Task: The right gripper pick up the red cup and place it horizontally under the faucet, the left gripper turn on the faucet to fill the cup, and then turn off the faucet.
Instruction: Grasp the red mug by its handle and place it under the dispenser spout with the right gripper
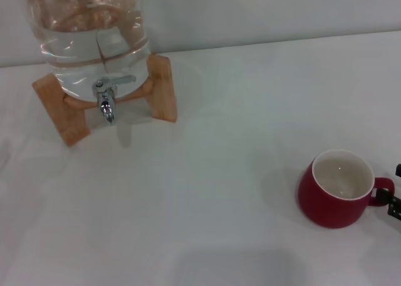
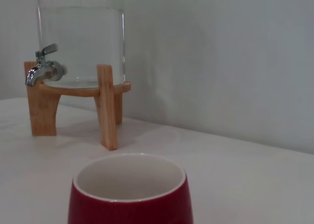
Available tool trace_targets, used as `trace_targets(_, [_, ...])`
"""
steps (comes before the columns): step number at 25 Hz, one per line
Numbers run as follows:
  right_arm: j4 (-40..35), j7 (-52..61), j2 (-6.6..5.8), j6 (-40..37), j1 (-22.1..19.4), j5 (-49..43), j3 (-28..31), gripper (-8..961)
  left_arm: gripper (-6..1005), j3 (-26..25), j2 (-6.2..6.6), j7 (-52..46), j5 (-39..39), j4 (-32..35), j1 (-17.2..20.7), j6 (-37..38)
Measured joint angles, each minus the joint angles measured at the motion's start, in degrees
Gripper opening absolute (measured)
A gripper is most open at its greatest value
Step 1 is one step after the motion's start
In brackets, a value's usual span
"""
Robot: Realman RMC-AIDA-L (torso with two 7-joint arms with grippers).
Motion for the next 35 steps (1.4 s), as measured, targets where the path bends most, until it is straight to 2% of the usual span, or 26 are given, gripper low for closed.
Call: trace_targets(35, [3.16, -0.55, 0.0, -0.44, 1.6, 2.67, 0.14, 616, 722, 0.0, -0.09, 0.0, -0.08, 0.17, 0.39, -0.04])
